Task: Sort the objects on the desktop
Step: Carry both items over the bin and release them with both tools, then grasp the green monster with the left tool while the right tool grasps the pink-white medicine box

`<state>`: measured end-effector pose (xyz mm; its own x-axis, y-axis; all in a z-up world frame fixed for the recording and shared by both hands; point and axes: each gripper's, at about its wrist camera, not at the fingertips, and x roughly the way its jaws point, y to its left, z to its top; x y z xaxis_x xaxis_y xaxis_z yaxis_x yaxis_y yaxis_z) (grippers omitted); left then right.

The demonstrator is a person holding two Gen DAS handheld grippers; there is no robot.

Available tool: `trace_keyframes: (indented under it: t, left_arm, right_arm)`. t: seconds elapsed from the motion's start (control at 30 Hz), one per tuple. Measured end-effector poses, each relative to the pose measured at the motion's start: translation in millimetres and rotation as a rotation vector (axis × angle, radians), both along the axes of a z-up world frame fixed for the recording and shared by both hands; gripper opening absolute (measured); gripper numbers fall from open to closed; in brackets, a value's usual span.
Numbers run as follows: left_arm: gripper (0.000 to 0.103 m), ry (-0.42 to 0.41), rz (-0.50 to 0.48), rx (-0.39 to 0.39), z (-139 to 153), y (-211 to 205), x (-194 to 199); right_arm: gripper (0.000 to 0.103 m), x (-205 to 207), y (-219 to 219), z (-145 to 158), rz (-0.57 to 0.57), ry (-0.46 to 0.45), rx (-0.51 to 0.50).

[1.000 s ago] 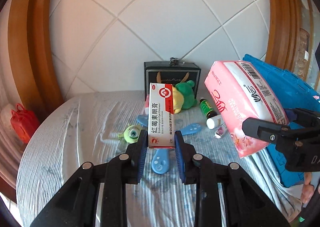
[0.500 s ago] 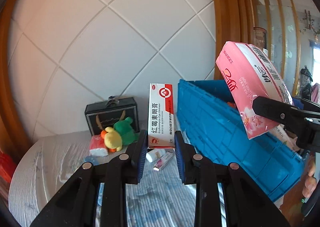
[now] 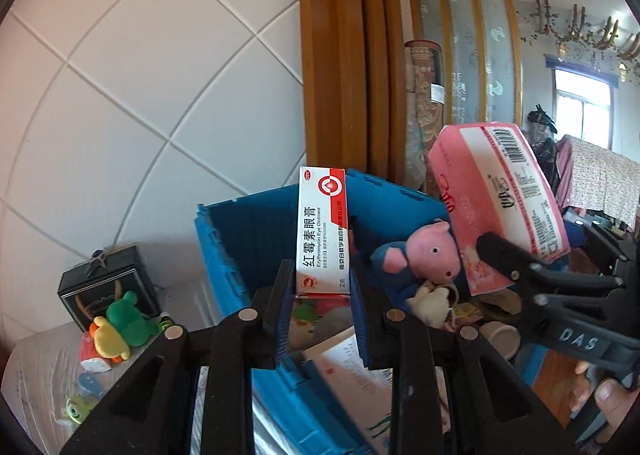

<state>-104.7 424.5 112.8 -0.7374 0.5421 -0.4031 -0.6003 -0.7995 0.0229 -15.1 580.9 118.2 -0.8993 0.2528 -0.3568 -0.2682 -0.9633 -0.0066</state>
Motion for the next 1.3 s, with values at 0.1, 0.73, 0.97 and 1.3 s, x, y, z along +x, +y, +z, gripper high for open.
trace_keyframes:
  t: [0.1, 0.73, 0.97, 1.3]
  left_arm:
    - [0.026, -0.014, -0.052, -0.019, 1, 31, 4]
    - [0.067, -0.043, -0.086, -0.071, -13, 59, 17]
    - [0.068, -0.035, -0.074, -0.020, -1, 19, 22]
    - [0.068, -0.038, 0.093, 0.060, 0, -92, 19]
  right_arm:
    - [0.084, -3, 20, -13, -0.047, -0.039, 0.013]
    - [0.103, -25, 67, -46, -0.165, -0.169, 0.070]
    - [0.103, -14, 44, -38, -0.157, -0.149, 0.087]
    - [0.103, -2, -44, -13, -0.085, -0.056, 0.172]
